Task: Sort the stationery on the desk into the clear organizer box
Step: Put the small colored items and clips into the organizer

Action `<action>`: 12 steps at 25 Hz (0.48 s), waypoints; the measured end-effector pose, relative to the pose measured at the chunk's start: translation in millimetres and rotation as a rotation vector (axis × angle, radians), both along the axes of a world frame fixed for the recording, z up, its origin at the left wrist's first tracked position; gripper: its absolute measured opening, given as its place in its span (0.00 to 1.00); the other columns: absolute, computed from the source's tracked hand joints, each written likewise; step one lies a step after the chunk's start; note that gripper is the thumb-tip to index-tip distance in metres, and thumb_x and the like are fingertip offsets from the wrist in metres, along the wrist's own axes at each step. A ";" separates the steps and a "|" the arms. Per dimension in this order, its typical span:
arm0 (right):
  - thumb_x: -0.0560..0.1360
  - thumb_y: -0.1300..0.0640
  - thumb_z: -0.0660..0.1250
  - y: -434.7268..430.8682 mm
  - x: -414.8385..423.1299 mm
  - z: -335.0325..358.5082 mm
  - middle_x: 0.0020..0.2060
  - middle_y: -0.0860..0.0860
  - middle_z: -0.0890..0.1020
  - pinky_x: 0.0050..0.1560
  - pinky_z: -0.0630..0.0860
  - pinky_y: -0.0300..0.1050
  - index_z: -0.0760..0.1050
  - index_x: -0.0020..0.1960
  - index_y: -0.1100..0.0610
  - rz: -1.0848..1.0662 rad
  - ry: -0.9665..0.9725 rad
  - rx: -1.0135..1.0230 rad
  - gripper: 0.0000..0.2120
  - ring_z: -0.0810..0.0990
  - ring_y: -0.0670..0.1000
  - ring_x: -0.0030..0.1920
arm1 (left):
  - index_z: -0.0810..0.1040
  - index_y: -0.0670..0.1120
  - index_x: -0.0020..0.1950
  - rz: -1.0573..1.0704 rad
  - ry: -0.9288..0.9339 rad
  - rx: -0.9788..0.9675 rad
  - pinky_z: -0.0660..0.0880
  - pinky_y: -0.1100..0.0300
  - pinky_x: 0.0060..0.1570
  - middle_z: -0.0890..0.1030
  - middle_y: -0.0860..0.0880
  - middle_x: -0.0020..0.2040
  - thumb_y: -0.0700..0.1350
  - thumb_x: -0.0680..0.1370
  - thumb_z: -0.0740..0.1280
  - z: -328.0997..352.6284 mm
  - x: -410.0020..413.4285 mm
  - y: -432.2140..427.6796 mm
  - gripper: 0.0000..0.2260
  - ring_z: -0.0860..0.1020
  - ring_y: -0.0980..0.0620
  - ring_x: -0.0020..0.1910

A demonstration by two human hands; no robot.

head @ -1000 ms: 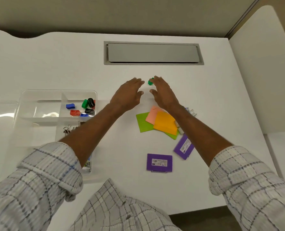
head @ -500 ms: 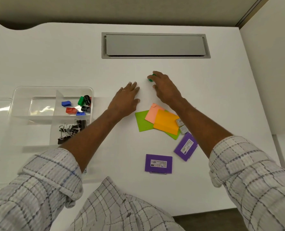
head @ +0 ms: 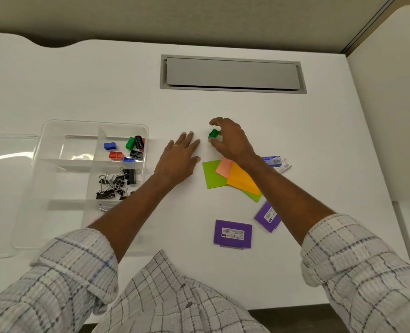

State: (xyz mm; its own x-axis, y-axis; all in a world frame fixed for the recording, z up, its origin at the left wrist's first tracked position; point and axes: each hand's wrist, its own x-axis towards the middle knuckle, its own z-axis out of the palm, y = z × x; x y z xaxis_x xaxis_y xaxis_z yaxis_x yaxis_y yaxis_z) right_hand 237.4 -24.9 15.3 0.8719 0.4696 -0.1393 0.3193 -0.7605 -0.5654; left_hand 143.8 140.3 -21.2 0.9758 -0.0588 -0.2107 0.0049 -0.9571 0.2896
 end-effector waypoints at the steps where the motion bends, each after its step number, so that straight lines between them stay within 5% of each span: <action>1: 0.75 0.56 0.72 5.4 -3.0 4.0 0.61 0.54 0.79 0.61 0.75 0.50 0.73 0.66 0.56 -0.015 0.014 0.029 0.21 0.79 0.55 0.59 | 0.59 0.47 0.80 0.005 -0.002 0.005 0.57 0.44 0.77 0.55 0.46 0.82 0.52 0.84 0.57 -0.4 -6.4 -0.9 0.25 0.53 0.46 0.81; 7: 0.75 0.49 0.72 46.9 -25.3 30.4 0.52 0.49 0.84 0.54 0.79 0.44 0.78 0.59 0.54 -0.041 0.073 0.218 0.16 0.82 0.47 0.48 | 0.67 0.44 0.76 0.172 -0.085 -0.213 0.63 0.48 0.75 0.63 0.44 0.79 0.46 0.84 0.59 15.3 -39.0 -3.1 0.21 0.60 0.47 0.79; 12: 0.76 0.52 0.71 73.3 -38.5 47.0 0.53 0.49 0.84 0.54 0.80 0.43 0.79 0.58 0.56 -0.048 0.089 0.316 0.13 0.83 0.46 0.46 | 0.76 0.46 0.69 0.370 -0.423 -0.455 0.71 0.58 0.67 0.78 0.48 0.67 0.45 0.83 0.62 49.3 -72.1 19.0 0.14 0.75 0.52 0.67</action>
